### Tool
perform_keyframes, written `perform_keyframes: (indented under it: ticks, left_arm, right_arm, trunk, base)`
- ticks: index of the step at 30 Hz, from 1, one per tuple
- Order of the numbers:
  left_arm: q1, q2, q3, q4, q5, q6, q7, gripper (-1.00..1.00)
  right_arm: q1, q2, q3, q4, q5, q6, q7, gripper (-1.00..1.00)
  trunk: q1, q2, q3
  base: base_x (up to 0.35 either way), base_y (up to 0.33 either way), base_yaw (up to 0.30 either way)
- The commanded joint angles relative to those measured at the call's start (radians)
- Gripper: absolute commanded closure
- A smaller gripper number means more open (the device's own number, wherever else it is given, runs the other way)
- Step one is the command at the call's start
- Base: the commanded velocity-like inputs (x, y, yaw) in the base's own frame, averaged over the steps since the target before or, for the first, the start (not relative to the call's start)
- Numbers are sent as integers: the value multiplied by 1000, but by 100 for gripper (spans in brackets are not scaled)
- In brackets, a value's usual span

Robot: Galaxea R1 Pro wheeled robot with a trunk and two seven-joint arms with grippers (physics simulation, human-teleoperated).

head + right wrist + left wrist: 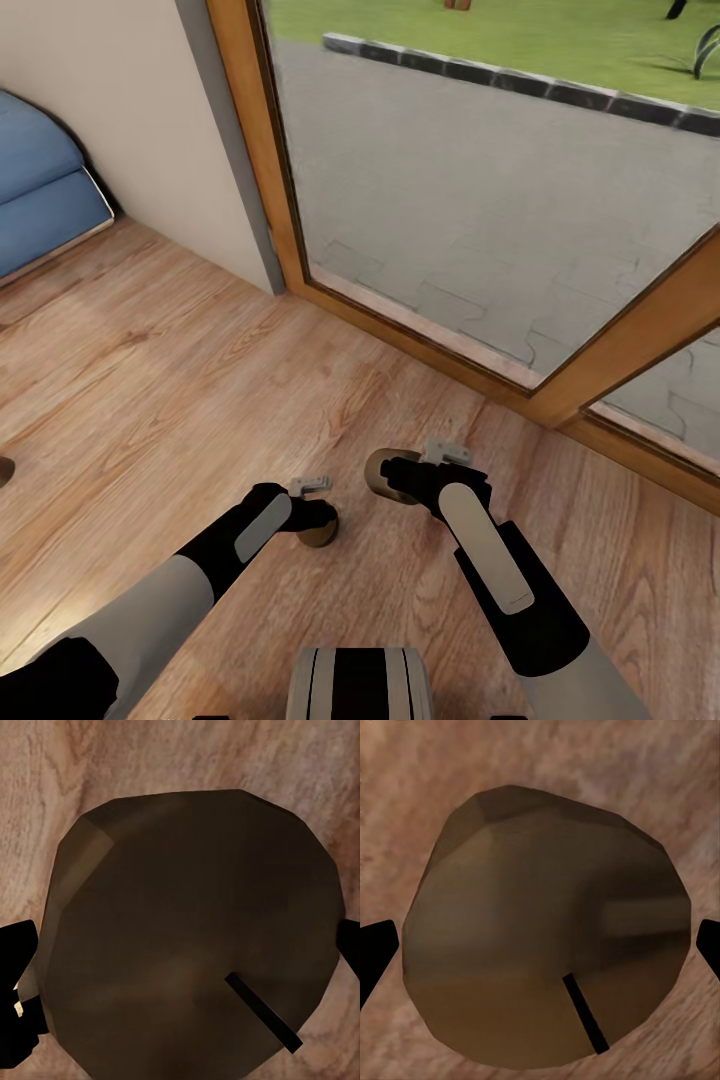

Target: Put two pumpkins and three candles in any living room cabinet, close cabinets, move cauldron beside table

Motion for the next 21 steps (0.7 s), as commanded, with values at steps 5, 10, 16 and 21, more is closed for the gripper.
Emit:
perform_keyframes:
  ticks: [5, 10, 16, 21]
  left_arm:
    - [-1, 1, -3, -2, 10, 1, 9, -100]
    - [-1, 1, -4, -2, 10, 1, 10, -100]
    - [-1, 1, -4, 0, 11, 1, 11, -100]
    - [-1, 1, -4, 0, 13, 1, 11, -100]
  right_arm:
    - [-1, 0, 0, -1, -7, 5, -12, 100]
    - [-1, 1, 0, -1, -8, 5, -12, 100]
    - [-1, 1, 0, -1, -8, 5, -12, 100]
    - [-1, 1, 0, -1, -8, 5, -12, 100]
  trunk:
    - [1, -1, -12]
    - [1, -1, -12]
    - [1, -1, -12]
    - [1, -1, -12]
  base:
    - [0, 0, 0]
    - [0, 0, 0]
    - [0, 0, 0]
    - [0, 0, 0]
